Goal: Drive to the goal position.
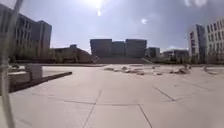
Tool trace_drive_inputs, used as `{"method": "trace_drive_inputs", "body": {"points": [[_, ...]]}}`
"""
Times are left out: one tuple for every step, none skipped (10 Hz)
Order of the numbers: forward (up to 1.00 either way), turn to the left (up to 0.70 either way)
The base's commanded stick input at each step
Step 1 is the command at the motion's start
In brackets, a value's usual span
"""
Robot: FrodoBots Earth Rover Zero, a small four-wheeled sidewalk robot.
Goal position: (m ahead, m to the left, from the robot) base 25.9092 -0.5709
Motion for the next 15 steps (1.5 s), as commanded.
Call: {"method": "trace_drive_inputs", "body": {"points": [[0.85, 0.00], [0.85, 0.00], [0.85, 0.02], [0.85, 0.02], [0.85, 0.02], [0.85, 0.00], [0.85, 0.00], [0.85, 0.00], [0.85, 0.00], [0.85, 0.00], [0.85, 0.00], [0.85, 0.00], [0.85, 0.00], [0.85, 0.00], [0.85, 0.00]]}}
